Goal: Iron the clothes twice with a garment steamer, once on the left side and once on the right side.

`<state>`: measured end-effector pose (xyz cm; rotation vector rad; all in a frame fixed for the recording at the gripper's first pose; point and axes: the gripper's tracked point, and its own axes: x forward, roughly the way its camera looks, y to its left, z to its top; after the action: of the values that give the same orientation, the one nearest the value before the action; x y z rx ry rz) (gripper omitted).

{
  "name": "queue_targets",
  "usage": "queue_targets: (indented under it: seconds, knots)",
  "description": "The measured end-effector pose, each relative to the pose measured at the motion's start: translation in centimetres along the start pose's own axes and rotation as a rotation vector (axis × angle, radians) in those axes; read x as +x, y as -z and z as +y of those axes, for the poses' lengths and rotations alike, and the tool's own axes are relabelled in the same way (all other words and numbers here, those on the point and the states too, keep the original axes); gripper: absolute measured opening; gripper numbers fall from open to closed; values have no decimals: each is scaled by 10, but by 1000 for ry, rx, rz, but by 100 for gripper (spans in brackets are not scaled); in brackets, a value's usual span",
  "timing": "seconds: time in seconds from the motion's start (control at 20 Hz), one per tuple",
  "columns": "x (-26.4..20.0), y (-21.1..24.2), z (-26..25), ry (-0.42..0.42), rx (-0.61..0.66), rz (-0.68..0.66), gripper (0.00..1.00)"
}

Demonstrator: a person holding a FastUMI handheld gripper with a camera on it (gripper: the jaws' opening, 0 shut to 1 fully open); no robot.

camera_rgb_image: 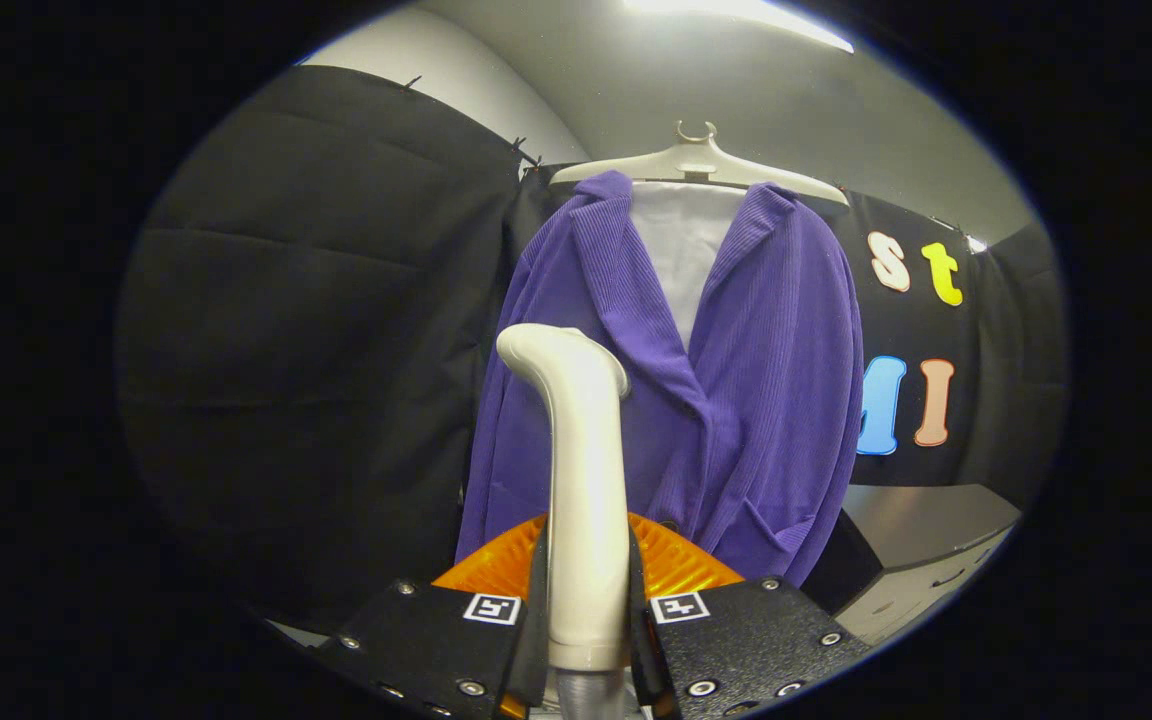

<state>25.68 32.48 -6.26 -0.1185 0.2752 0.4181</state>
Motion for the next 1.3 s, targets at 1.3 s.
queue_targets:
  seconds: [1.3]
  knots:
    - [-26, 159, 10, -18, -11, 253, 33]
